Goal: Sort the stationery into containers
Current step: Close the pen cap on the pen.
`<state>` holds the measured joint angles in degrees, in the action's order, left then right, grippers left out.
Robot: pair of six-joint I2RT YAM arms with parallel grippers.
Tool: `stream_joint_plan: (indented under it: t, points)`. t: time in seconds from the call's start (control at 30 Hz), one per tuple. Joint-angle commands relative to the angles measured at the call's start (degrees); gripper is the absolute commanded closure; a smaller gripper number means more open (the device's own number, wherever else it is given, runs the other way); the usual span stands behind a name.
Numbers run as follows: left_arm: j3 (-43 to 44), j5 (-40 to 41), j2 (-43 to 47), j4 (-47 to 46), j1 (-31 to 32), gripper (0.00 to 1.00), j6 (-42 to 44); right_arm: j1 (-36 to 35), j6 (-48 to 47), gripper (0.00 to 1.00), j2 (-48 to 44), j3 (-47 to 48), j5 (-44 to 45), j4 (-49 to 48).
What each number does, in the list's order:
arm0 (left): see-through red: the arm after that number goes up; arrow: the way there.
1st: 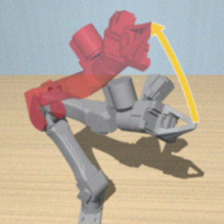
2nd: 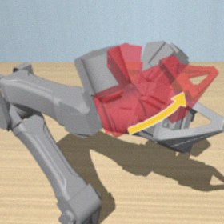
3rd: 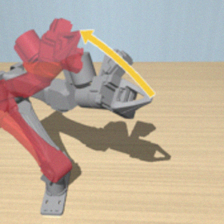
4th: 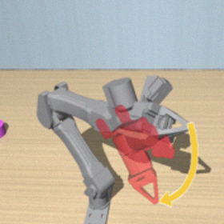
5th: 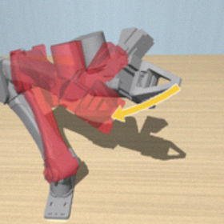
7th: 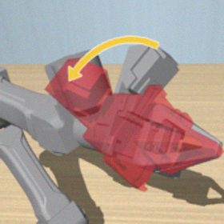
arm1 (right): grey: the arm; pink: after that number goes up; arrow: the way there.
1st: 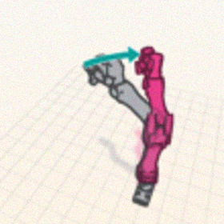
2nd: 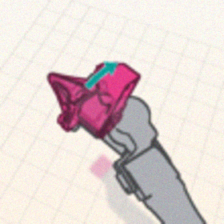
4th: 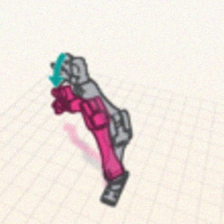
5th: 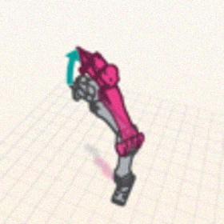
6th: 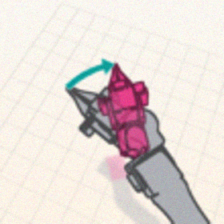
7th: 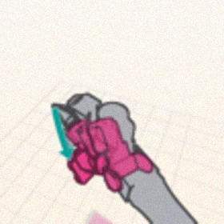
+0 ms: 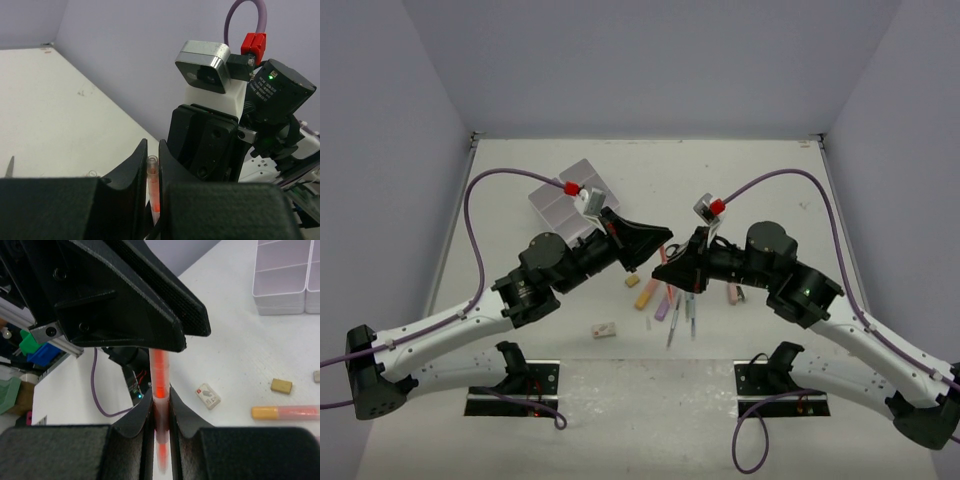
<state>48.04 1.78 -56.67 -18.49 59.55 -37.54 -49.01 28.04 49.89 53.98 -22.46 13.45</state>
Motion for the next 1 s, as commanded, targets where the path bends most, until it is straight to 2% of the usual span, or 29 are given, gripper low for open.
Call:
stream_joint_plan:
  t: [0.0,0.3,0.43,0.5,0.6,0.63,0.73,0.77,0.87,0.97]
  points:
    - [-5.7,-9.5,-1.1,2.0,1.3,1.00,-3.2,1.6,-1.3,1.00,0.9,8.8,9.9,-7.2]
    - [-7.9,-10.2,0.0,1.2,1.8,1.00,-3.1,2.2,-1.9,1.00,2.4,10.3,8.2,-7.6]
    - [-4.5,-6.9,0.9,5.5,1.8,1.00,0.7,2.2,-5.7,1.00,3.5,7.1,2.7,-9.1]
    - [0.5,-5.6,0.8,11.3,1.8,1.00,4.6,2.1,-8.4,1.00,5.5,5.9,-1.6,-7.4]
    - [2.6,-5.6,0.9,12.7,1.8,1.00,8.1,2.2,-8.6,1.00,6.3,3.7,-0.1,-6.6]
    - [3.0,-4.2,0.9,13.0,1.8,1.00,8.7,2.1,-8.3,0.92,6.5,3.0,0.0,-6.9]
    - [3.1,2.2,1.4,13.2,1.8,1.00,10.6,2.2,-6.8,0.36,6.7,1.0,0.0,-8.4]
    - [3.3,4.2,1.3,13.3,1.8,1.00,11.3,2.2,-6.6,0.27,6.8,0.5,0.2,-8.5]
    - [4.0,10.4,0.6,14.3,1.8,1.00,13.4,2.2,-6.3,0.02,6.1,-0.5,1.8,-7.8]
    - [3.9,17.7,-0.3,13.1,1.3,1.00,14.3,2.1,-5.4,0.01,4.4,-2.5,7.4,-4.8]
